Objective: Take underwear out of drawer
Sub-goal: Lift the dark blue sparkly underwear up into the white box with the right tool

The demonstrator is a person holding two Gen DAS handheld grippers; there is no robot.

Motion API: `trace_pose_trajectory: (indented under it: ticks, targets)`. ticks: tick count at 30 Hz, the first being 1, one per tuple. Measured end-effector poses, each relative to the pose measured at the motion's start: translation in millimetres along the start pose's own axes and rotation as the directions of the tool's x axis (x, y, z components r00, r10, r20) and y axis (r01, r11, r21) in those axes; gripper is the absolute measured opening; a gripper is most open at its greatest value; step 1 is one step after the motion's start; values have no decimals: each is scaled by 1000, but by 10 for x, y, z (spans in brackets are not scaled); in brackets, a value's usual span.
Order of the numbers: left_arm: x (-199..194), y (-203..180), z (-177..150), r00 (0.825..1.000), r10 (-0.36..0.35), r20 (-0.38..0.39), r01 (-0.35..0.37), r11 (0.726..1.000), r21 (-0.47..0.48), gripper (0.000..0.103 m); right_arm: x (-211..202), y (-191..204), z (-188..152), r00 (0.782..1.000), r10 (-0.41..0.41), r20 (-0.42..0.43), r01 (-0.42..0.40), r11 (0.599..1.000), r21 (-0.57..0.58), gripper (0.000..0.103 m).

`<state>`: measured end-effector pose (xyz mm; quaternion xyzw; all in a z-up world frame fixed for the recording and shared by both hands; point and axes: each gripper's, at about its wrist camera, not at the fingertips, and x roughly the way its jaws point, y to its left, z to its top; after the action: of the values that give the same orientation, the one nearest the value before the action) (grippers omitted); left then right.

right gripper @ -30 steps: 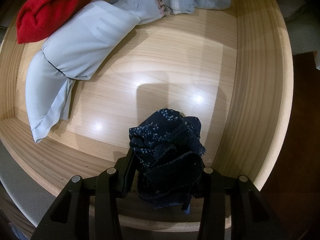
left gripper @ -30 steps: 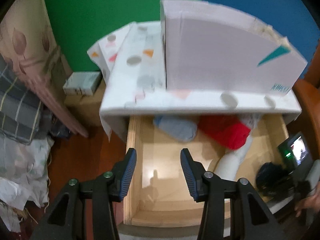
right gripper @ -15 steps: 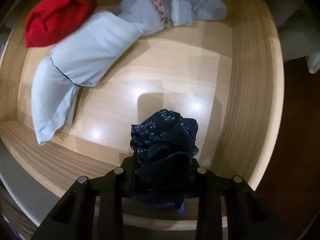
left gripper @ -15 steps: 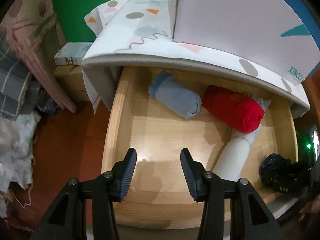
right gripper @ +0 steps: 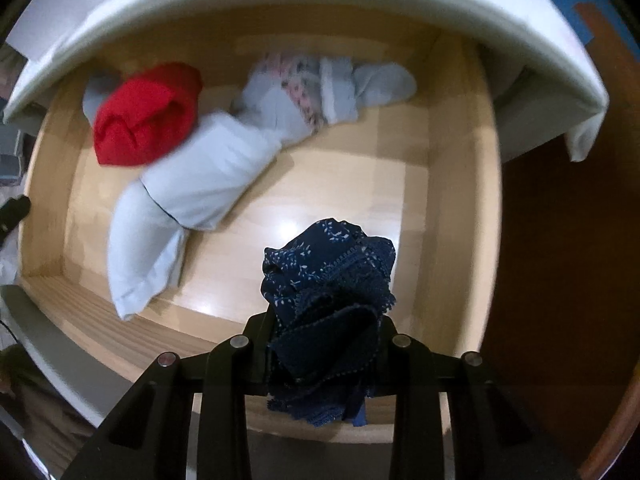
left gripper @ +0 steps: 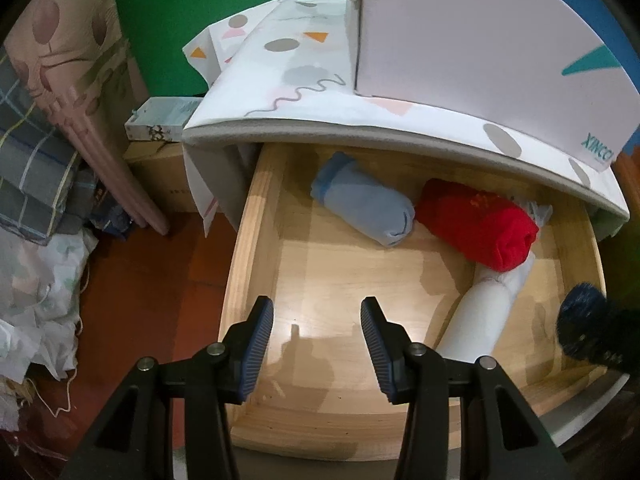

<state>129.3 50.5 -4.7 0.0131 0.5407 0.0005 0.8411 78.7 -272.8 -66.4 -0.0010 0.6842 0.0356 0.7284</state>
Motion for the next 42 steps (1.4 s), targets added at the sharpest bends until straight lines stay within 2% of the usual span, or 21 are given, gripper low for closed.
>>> trace_pose_trajectory:
  ticks: [13, 15, 20, 29, 34, 42]
  targets:
    - [-2, -5, -9, 1000, 2, 6, -2, 1000, 7, 47, -876, -201, 124, 993, 30, 117, -28, 999, -17, 29]
    - [-8, -6, -10, 1000, 0, 8, 0, 1000, 7, 47, -974, -40, 86, 990, 34, 137, -32, 999, -12, 29]
    - [-12, -1, -6, 1000, 1, 10, -1, 1000, 2, 47, -1376, 82, 97, 980, 42, 195, -41, 999, -10, 29]
    - [-18, -20, -4, 1000, 3, 18, -4, 1000, 9, 47, -2126, 181, 479, 943, 31, 333, -26, 999, -19, 30]
    - [-26, -12, -7, 1000, 1, 20, -1, 1000, 5, 47, -2338, 247, 775, 926, 10, 378, -3, 1000, -19, 30]
    - [-24, -16, -15, 1000, 4, 19, -5, 1000, 7, 47, -2375, 393, 1210, 919, -25, 394, 38, 999, -24, 30]
